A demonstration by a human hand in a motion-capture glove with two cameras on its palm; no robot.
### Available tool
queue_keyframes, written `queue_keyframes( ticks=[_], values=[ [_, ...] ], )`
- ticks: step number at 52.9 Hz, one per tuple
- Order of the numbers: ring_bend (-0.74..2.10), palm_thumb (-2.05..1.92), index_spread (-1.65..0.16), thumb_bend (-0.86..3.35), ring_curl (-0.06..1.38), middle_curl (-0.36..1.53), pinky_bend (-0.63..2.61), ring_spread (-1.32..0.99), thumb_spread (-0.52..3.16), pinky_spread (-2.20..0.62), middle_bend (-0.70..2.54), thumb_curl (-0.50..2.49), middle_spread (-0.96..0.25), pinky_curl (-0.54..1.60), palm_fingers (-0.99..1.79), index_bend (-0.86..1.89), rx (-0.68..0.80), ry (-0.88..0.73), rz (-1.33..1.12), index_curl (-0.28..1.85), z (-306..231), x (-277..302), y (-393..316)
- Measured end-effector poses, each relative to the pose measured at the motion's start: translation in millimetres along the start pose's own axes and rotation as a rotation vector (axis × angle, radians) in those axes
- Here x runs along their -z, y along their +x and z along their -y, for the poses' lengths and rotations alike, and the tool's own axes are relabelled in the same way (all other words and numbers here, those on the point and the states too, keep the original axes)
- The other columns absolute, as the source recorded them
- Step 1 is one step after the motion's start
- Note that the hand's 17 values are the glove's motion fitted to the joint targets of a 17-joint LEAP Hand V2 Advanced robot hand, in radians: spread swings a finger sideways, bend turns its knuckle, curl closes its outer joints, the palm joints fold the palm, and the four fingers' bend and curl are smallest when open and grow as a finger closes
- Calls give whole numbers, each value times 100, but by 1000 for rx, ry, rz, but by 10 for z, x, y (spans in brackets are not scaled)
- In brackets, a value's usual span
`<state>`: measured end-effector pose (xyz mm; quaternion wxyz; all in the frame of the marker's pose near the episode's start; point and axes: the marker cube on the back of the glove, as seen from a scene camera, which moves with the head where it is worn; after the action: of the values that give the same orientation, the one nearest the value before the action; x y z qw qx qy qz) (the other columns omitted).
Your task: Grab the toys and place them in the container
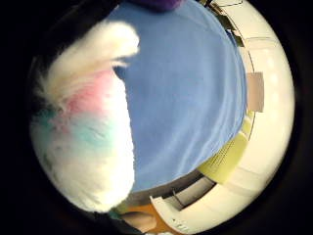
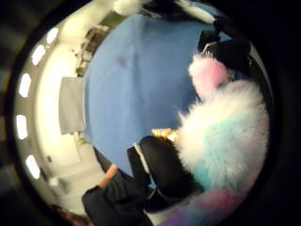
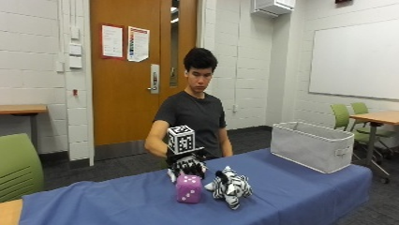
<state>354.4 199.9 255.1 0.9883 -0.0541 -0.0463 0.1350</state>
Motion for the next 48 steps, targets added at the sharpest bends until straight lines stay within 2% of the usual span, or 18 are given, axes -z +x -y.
queue_keyframes(
  ticks=[9, 17, 19, 23, 24, 27, 28, 32, 33, 34, 35, 36, 38, 39, 40, 42, 43, 48],
  values=[
    [11, 3, -39, 1, 18, 36, 37, -34, 113, -2, 16, 15, -17, 34, 21, 68, -30, -7, 6, 58, -152, -31, 133],
    [13, 10, -38, 2, 14, 35, 41, -31, 121, 1, 18, 20, -17, 35, 20, 84, -43, -18, 0, 64, -229, -17, 239],
    [15, 12, -37, 3, 14, 35, 45, -29, 123, 2, 18, 22, -16, 36, 25, 86, -55, 9, -1, 65, -223, -4, 278],
    [20, 19, -36, 6, 15, 35, 56, -27, 128, 2, 17, 24, -14, 38, 33, 84, -164, 174, -7, 66, -98, 32, 352],
    [16, 16, -36, 4, 14, 35, 52, -27, 127, 3, 19, 24, -14, 37, 27, 87, -153, 167, -10, 67, -127, 37, 366],
    [34, 28, -35, 10, 18, 36, 58, -30, 131, -1, 21, 28, -15, 38, 47, 77, -64, 100, -24, 66, -280, 47, 402],
    [29, 25, -35, 8, 16, 35, 59, -29, 131, 1, 18, 27, -14, 38, 40, 78, -53, 101, -30, 66, -302, 52, 406],
    [53, 40, -35, 16, 23, 39, 56, -38, 135, -7, 29, 33, -19, 38, 61, 65, -55, 138, -63, 66, -319, 77, 390],
    [42, 33, -35, 11, 19, 36, 58, -34, 134, -5, 22, 31, -17, 38, 47, 70, -56, 148, -75, 67, -309, 85, 384],
    [57, 43, -35, 16, 27, 41, 57, -39, 135, -9, 33, 34, -21, 39, 64, 64, -57, 158, -87, 67, -296, 95, 377],
    [59, 45, -35, 17, 25, 40, 56, -40, 135, -11, 35, 35, -23, 38, 66, 61, -58, 167, -99, 67, -280, 106, 371],
    [67, 52, -35, 20, 28, 43, 63, -42, 133, -17, 42, 38, -26, 39, 87, 54, -58, 174, -107, 65, -262, 117, 368],
    [70, 55, -35, 21, 28, 44, 63, -44, 129, -21, 46, 40, -29, 37, 91, 46, -55, 173, -112, 63, -228, 141, 368],
    [63, 49, -35, 18, 26, 41, 56, -44, 133, -17, 35, 38, -26, 35, 63, 51, -55, 167, -111, 66, -210, 156, 366],
    [77, 59, -35, 22, 35, 48, 68, -45, 127, -25, 49, 42, -31, 43, 95, 47, -54, 161, -108, 68, -190, 173, 361],
    [79, 64, -36, 23, 33, 48, 66, -47, 121, -29, 55, 46, -34, 38, 106, 41, -51, 150, -100, 67, -152, 208, 343],
    [77, 62, -36, 21, 32, 47, 68, -47, 122, -29, 52, 45, -34, 38, 96, 37, -48, 142, -92, 65, -137, 228, 326],
    [94, 70, -37, 24, 41, 53, 69, -48, 109, -36, 60, 54, -39, 40, 111, 35, -40, 113, -36, 73, -54, 432, 170]
  ],
)
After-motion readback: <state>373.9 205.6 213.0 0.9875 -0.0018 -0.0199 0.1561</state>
